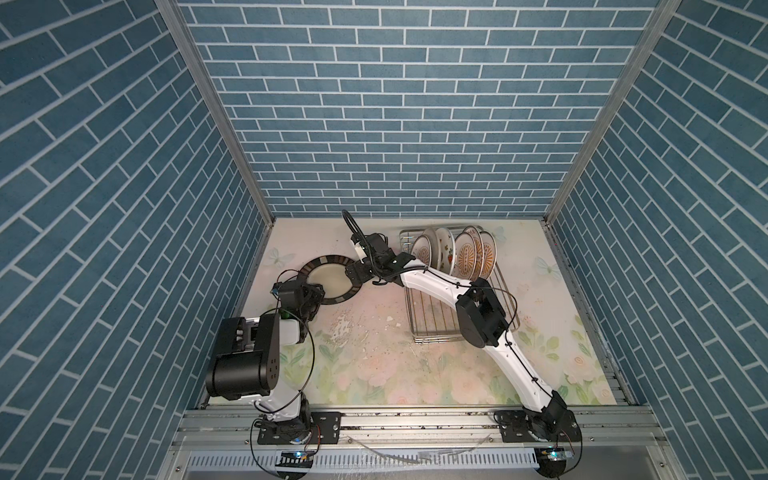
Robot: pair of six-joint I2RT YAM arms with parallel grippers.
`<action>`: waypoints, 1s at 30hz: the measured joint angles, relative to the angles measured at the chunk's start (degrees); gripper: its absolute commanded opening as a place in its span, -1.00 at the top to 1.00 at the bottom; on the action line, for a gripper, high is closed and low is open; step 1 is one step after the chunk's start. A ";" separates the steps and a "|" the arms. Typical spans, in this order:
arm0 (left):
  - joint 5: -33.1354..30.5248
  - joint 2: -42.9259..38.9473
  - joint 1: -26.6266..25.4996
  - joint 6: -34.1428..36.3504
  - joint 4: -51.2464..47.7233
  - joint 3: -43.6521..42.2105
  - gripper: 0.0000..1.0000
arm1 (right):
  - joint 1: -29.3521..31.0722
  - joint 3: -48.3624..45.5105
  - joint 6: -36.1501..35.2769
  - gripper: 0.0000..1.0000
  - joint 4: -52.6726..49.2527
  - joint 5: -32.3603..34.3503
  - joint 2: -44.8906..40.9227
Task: Unload the plates from the dish rack
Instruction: 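Lower the dark-rimmed plate flat onto the table with the left gripper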
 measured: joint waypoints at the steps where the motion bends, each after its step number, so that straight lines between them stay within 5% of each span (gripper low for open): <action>1: -0.02 0.04 0.00 0.35 -0.13 0.26 0.04 | 0.00 0.07 0.00 -0.95 -0.07 0.02 0.04; 19: -1.92 4.96 0.02 1.99 -1.84 4.48 -0.18 | 0.00 0.07 -0.04 -0.95 -0.59 0.07 0.04; 25: -3.45 4.48 0.00 3.39 -1.49 5.11 -0.81 | 0.00 0.07 -0.07 -0.95 -0.57 0.24 0.04; 30: -5.86 2.93 0.00 4.26 -3.39 5.09 -0.84 | 0.00 0.00 -0.11 -0.95 -0.42 0.28 0.04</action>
